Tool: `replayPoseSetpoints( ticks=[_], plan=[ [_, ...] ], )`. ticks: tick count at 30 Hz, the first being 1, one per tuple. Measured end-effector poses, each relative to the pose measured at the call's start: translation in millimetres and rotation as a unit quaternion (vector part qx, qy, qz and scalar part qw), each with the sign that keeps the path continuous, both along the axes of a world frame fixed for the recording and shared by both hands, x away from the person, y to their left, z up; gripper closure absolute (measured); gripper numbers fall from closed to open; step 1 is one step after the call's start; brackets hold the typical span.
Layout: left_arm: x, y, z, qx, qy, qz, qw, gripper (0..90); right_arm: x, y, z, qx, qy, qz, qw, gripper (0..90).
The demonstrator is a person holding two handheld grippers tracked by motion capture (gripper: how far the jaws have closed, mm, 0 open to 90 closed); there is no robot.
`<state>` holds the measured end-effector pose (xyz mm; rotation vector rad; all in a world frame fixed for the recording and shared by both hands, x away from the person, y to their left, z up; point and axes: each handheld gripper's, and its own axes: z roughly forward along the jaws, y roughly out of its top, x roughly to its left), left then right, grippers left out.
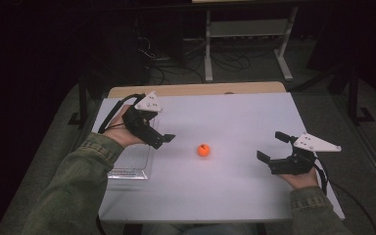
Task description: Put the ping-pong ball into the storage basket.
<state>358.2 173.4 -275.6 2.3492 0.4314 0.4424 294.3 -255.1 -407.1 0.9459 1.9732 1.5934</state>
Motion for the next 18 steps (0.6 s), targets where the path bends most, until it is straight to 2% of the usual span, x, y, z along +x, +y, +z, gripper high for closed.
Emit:
replayPoseSetpoints(
  ticks=[18],
  plan=[
    [11.1, -26.7, 3.6, 0.042, 0.016, -0.030, 0.9985, 0.0, 1.0, 0.2, -0.6, 0.000, 0.000, 0.001, 1.0000, 0.0]
  ],
)
